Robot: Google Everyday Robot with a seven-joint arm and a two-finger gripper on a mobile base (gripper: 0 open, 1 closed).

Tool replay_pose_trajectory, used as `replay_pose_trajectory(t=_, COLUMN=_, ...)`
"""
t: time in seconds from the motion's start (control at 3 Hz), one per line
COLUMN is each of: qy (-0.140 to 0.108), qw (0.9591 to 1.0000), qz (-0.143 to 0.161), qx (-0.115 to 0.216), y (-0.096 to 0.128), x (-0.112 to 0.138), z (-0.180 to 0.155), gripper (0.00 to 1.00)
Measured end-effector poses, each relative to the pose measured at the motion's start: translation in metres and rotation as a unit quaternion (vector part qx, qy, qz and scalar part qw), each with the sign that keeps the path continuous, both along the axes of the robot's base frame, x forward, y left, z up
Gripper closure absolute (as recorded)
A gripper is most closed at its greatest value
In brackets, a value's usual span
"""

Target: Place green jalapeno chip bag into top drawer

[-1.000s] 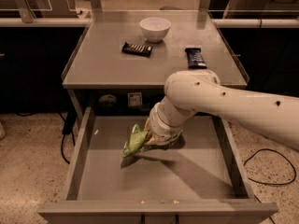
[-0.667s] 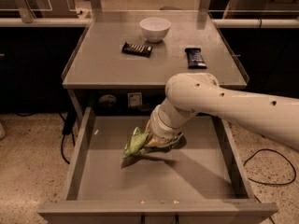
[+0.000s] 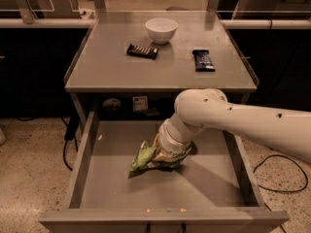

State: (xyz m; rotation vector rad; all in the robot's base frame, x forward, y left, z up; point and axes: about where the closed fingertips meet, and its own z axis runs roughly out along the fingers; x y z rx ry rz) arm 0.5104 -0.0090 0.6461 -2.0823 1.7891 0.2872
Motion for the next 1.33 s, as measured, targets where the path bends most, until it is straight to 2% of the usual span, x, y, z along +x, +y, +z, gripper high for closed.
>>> replay_pose_trajectory(t=0.33, qy=-0.008, qw=0.9998, qz=-0.020, qx=-0.001, y=-0.0092, x=-0.0056, z=-0.0270, gripper=1.00)
replay_pose_trajectory(t=0.67, qy=-0.008, qw=0.9998, qz=-0.020, qx=-0.001, y=-0.0092, x=-0.0056, z=-0.0270, gripper=1.00)
replay_pose_trajectory(t=1.0, qy=-0.008, qw=0.9998, qz=-0.020, qx=-0.001, y=-0.0092, x=-0.0056, z=-0.0270, gripper=0.86)
replay_pose_trajectory(t=1.33, qy=-0.008, qw=0.9998, qz=-0.020, qx=-0.001, y=-0.0092, x=-0.0056, z=-0.0271, gripper=0.55)
